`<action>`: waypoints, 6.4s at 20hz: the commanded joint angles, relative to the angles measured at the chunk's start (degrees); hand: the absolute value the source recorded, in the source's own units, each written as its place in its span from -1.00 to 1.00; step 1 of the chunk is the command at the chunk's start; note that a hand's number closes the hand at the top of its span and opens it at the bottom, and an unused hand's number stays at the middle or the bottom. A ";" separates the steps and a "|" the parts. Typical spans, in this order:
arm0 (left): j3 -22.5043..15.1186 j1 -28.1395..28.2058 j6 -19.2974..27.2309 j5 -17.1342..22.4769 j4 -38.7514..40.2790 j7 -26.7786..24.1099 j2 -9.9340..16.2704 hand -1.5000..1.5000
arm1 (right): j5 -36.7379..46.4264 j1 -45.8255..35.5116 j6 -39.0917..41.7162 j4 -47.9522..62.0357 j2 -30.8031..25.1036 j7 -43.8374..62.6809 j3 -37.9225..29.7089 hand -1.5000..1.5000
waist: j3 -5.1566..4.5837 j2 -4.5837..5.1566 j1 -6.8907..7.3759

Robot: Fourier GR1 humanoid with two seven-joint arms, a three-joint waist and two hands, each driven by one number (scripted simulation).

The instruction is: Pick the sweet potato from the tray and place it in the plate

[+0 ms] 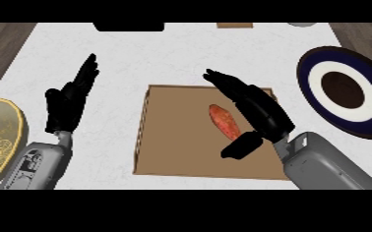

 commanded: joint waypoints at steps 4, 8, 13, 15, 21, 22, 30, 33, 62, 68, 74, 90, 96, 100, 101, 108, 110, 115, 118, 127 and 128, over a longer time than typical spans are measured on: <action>-0.35 -1.94 1.08 -2.17 0.91 -0.02 -1.34 0.00 | -3.57 -8.49 17.80 -1.36 -4.29 16.73 -0.89 -1.00 | 0.01 0.21 0.14; -0.06 2.25 -0.85 -1.11 -2.08 -0.50 -1.30 0.00 | -4.21 -10.26 23.90 -4.62 -2.79 25.16 -1.04 -1.00 | 0.03 0.12 0.53; 0.68 1.56 -0.71 -2.81 -1.56 -0.40 -3.01 0.00 | 0.16 -7.56 27.07 4.02 0.50 18.73 -3.48 -1.00 | 0.08 0.32 0.51; 2.44 0.28 -3.32 -2.02 -0.56 0.79 -1.59 0.00 | 0.45 -5.48 29.52 0.36 0.05 20.83 -5.07 -1.00 | 0.08 0.30 0.25; 3.52 -1.69 -3.60 -3.32 0.29 1.48 -2.73 0.00 | 7.52 -5.93 31.79 8.51 5.26 17.52 -3.76 -1.00 | 0.09 0.38 0.39; 3.11 2.39 -2.51 -4.23 -2.99 -0.23 -2.73 0.00 | 8.12 -4.09 32.54 4.87 5.06 20.50 -2.51 -1.00 | 0.08 0.26 0.41; 2.31 0.60 -2.12 -7.53 -1.82 0.69 -6.23 0.00 | 16.69 -3.28 33.23 17.20 9.47 10.82 -4.50 -1.00 | 0.10 0.33 0.43; 4.87 1.80 -3.20 -6.30 -1.91 -0.07 -6.24 0.00 | 21.09 -4.56 31.83 21.43 13.36 9.92 -5.88 -1.00 | 0.09 0.34 0.53; 11.56 3.88 -3.78 -8.84 -3.09 1.63 -6.48 0.00 | 25.46 9.23 16.56 41.27 -13.25 -16.18 -39.25 1.00 | 0.66 0.20 -8.42; 12.09 2.79 -4.38 -8.34 -3.39 1.27 -5.92 0.00 | 15.27 12.61 9.58 47.88 -24.29 -32.97 -55.62 1.00 | 0.82 0.33 -6.49; 8.40 3.21 -5.27 -9.72 -4.48 0.72 -7.75 0.00 | 7.03 15.89 9.16 56.73 -29.38 -53.09 -66.73 1.00 | 0.71 0.57 -2.40; 7.28 -0.09 -7.80 -9.66 0.89 -1.28 -9.45 0.00 | 10.21 -4.02 20.11 72.54 -29.05 -57.48 -61.61 1.00 | 0.25 0.96 2.21; 7.59 -0.95 -7.76 -9.95 -2.64 1.91 -8.78 0.00 | 14.77 -10.39 16.66 74.69 -24.76 -53.90 -57.32 1.00 | 0.26 0.93 2.51; 5.97 -0.81 -7.20 -11.38 -1.31 0.87 -10.14 0.00 | 20.79 -10.36 6.12 74.80 -19.17 -51.94 -52.46 1.00 | 0.28 1.13 2.92; 7.32 -0.87 -8.69 -9.84 -1.02 0.07 -9.12 0.00 | 21.35 -9.92 4.77 75.88 -18.69 -52.46 -52.26 1.00 | 0.27 1.12 2.65; 8.60 -2.08 -7.69 -10.40 3.25 -2.87 -9.66 0.00 | 19.65 -15.40 11.31 82.68 -13.02 -44.43 -53.64 -1.00 | 0.28 1.42 2.60; 8.10 -3.29 -7.40 -10.75 1.25 -0.31 -9.71 0.00 | 18.05 -14.09 11.74 83.59 -14.23 -48.26 -55.54 -1.00 | 0.41 1.56 2.99; 8.93 -2.50 -9.34 -9.60 -0.20 1.04 -8.22 0.00 | 14.09 -14.85 16.23 84.05 -13.54 -49.84 -59.06 -1.00 | 0.37 1.33 2.46; 8.98 -3.45 -8.49 -9.67 0.37 1.63 -9.13 0.00 | 8.81 -16.93 17.83 84.86 -13.40 -48.25 -64.22 -1.00 | 0.37 1.34 2.31; 8.50 -3.17 -7.43 -10.92 -0.40 1.46 -9.58 0.00 | -1.97 -10.25 22.51 88.00 -25.08 -44.78 -75.14 -1.00 | 0.52 1.69 1.39; 9.01 -0.90 -8.58 -9.79 -0.86 -0.13 -9.13 0.00 | -3.44 -10.66 24.67 88.68 -26.72 -42.55 -76.53 -1.00 | 0.51 1.63 1.97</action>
